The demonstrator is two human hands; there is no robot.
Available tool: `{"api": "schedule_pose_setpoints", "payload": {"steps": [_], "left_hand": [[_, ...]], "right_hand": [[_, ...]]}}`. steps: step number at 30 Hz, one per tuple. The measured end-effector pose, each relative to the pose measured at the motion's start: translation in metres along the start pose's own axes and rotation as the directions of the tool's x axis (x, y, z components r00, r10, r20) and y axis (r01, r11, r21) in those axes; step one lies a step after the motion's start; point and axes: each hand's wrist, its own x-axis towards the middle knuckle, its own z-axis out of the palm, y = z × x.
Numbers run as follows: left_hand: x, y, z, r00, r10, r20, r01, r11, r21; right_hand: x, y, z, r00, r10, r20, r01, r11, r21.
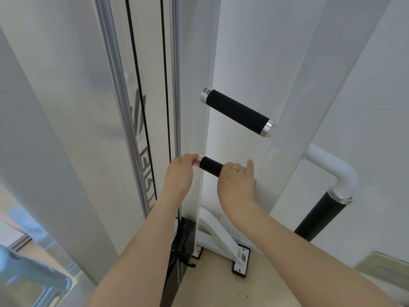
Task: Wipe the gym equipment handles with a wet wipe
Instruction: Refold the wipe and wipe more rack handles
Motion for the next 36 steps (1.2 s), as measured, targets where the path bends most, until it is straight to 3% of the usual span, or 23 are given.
{"api": "schedule_pose_setpoints", "payload": {"steps": [2, 4, 6, 7, 10, 12, 16, 18, 22, 25, 27, 28, 32, 36], "left_hand": [[-0.006, 0.000, 0.000, 0.999, 0.037, 0.028, -0.035, 0.998, -0.056], [-0.006, 0.002, -0.001, 0.998, 0.051, 0.033, -0.049, 0.997, -0.053], [-0.001, 0.003, -0.001, 0.998, 0.065, 0.024, -0.065, 0.998, 0.002], [-0.001, 0.004, 0.001, 0.996, 0.079, 0.032, -0.081, 0.994, 0.072], [0.000, 0.001, 0.004, 0.996, 0.087, 0.036, -0.091, 0.984, 0.150], [-0.002, 0.002, 0.005, 0.998, 0.043, 0.047, -0.047, 0.996, 0.081], [-0.002, 0.004, 0.003, 0.998, 0.029, 0.059, -0.027, 0.999, -0.034], [-0.004, 0.005, 0.000, 0.997, 0.032, 0.064, -0.029, 0.999, -0.041], [-0.007, -0.004, 0.000, 0.997, 0.023, 0.074, -0.013, 0.992, -0.129], [-0.009, -0.001, -0.002, 0.996, -0.032, 0.078, 0.044, 0.985, -0.164], [-0.007, 0.000, -0.005, 0.990, -0.070, 0.121, 0.090, 0.980, -0.177], [-0.004, 0.001, -0.005, 0.985, -0.080, 0.151, 0.102, 0.985, -0.142], [0.009, 0.004, -0.005, 0.975, -0.089, 0.205, 0.080, 0.995, 0.052], [0.005, 0.004, 0.001, 0.978, -0.145, 0.150, 0.159, 0.983, -0.090]], "right_hand": [[0.010, -0.013, -0.009, 0.999, -0.004, 0.035, -0.002, 0.989, 0.146], [0.021, -0.024, -0.012, 0.999, 0.000, -0.038, 0.009, 0.973, 0.231], [0.019, -0.017, -0.008, 0.988, 0.014, -0.155, 0.016, 0.982, 0.190], [0.009, -0.008, -0.007, 0.994, 0.015, -0.111, 0.005, 0.983, 0.183], [-0.018, 0.014, 0.009, 0.990, -0.112, -0.084, 0.096, 0.979, -0.178], [-0.014, 0.015, 0.007, 0.991, -0.117, -0.062, 0.096, 0.957, -0.273], [0.009, -0.017, -0.001, 0.994, 0.008, -0.113, -0.002, 0.999, 0.048], [0.011, -0.018, 0.004, 0.988, -0.003, -0.156, 0.031, 0.984, 0.175], [-0.012, -0.003, 0.026, 0.929, 0.012, -0.369, 0.038, 0.991, 0.127], [-0.010, -0.007, 0.016, 0.939, 0.064, -0.339, -0.038, 0.996, 0.082], [0.005, -0.022, 0.003, 0.969, 0.037, -0.243, -0.001, 0.989, 0.147], [0.014, -0.031, -0.004, 0.983, 0.011, -0.182, 0.023, 0.983, 0.182], [0.029, -0.050, -0.007, 0.983, -0.002, -0.181, 0.038, 0.980, 0.194], [0.013, -0.018, 0.000, 0.984, -0.025, -0.179, 0.040, 0.996, 0.079]]}}
